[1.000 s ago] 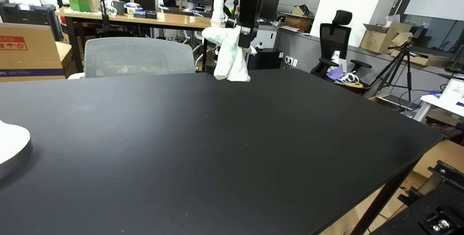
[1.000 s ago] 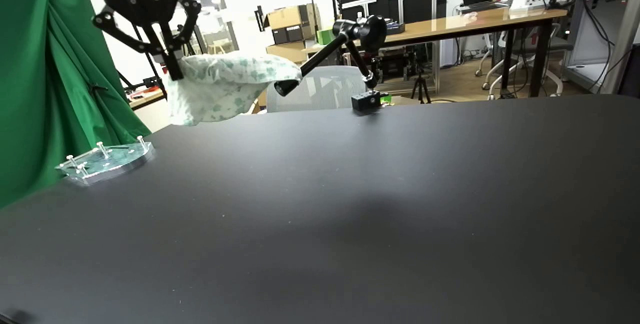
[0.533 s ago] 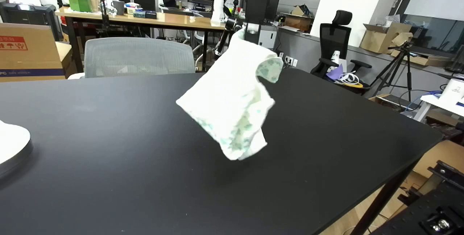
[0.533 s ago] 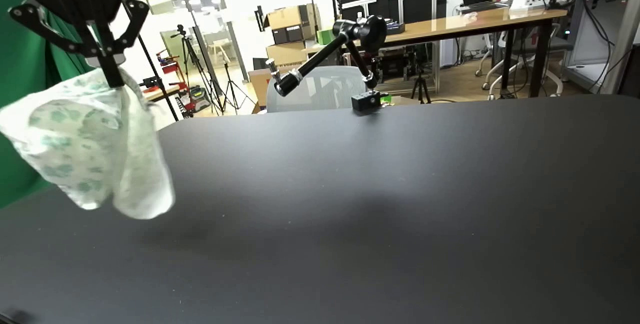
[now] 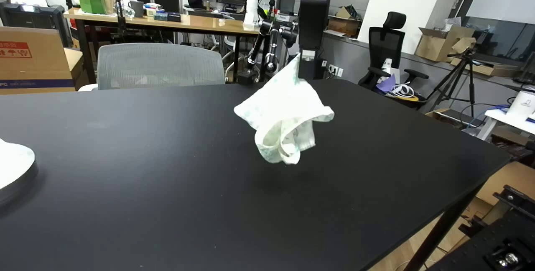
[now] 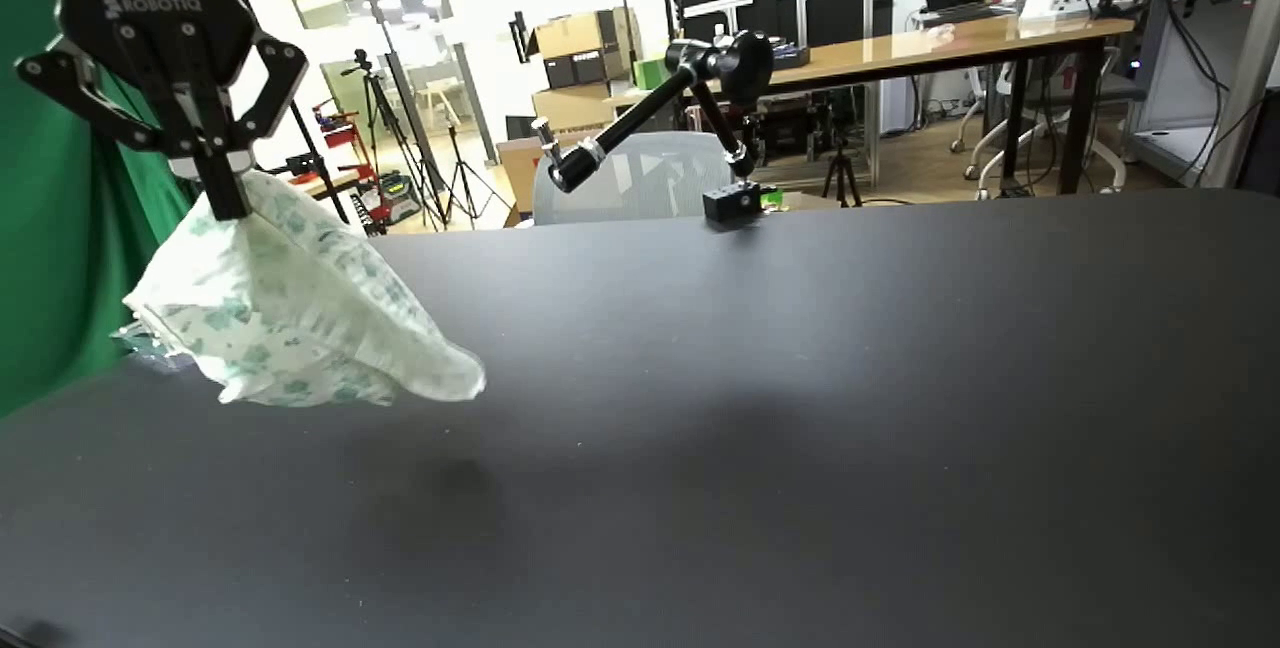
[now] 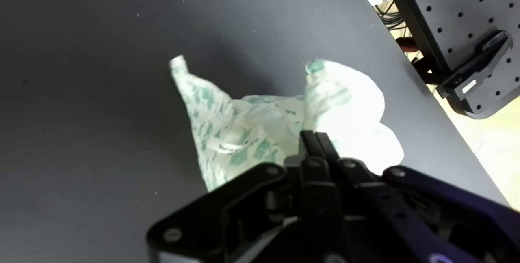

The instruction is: Remove the white cloth from the black stand

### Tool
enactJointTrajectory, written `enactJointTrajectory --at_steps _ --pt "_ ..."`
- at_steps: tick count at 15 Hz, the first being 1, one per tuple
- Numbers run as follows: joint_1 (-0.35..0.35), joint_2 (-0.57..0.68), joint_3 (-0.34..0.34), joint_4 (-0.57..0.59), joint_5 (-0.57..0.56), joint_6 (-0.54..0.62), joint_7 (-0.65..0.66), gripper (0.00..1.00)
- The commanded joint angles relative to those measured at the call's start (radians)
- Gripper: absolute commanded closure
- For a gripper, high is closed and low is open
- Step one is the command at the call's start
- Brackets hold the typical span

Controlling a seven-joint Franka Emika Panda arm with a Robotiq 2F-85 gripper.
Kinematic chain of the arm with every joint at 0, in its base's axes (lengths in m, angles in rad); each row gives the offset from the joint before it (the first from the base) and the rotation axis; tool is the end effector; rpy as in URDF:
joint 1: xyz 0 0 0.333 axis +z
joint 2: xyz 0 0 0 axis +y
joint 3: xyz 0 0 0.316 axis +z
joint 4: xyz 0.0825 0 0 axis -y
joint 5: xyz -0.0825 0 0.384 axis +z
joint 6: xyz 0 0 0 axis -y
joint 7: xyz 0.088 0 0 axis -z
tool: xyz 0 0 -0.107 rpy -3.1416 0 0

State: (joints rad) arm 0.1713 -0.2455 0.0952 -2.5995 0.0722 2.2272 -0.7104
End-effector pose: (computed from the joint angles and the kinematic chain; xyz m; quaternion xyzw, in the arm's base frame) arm 0.3927 0.1083 0.3294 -0.8931 -0.4452 0.0585 0.0293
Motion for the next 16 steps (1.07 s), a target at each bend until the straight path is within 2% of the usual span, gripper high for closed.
enactJointTrajectory --at_steps 1,7,14,15,16 --pt "-0.042 0.063 -0.009 0.024 -0.072 0.012 0.183 1.00" --pt "-0.101 0.206 -0.020 0.113 -0.167 -0.002 0.444 1.00" --pt "-0.103 0.356 -0.021 0.255 -0.181 -0.033 0.583 1.00" --pt "-0.103 0.368 -0.022 0.272 -0.176 -0.048 0.592 0.73" --pt "-0.103 0.376 -0.022 0.282 -0.175 -0.057 0.592 0.72"
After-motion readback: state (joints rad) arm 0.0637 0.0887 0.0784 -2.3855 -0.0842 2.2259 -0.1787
